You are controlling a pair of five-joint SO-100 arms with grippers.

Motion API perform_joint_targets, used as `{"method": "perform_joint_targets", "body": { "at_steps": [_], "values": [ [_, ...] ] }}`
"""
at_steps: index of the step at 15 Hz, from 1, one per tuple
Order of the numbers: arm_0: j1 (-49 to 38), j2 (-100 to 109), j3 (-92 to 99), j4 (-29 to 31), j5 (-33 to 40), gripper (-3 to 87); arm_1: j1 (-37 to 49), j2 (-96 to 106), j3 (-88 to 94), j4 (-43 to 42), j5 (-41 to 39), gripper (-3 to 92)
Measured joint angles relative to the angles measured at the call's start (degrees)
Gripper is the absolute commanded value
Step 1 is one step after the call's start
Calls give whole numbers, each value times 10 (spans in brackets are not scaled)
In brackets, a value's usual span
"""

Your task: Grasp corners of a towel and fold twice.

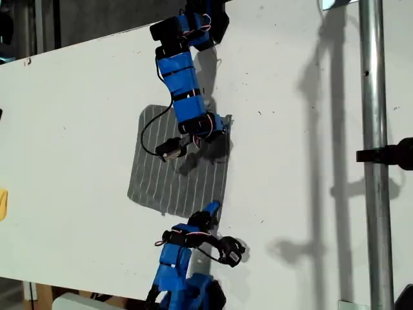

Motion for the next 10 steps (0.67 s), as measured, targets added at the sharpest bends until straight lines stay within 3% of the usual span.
{"method": "perform_joint_targets", "body": {
  "at_steps": [1,3,10],
  "values": [
    [1,-44,-21,5,3,225,0,0,0,0,0,-2],
    [4,-76,-69,22,5,-28,-1,0,0,0,6,-2],
    [3,-45,-82,37,11,-28,-4,11,0,-3,17,-2]
  ]
}}
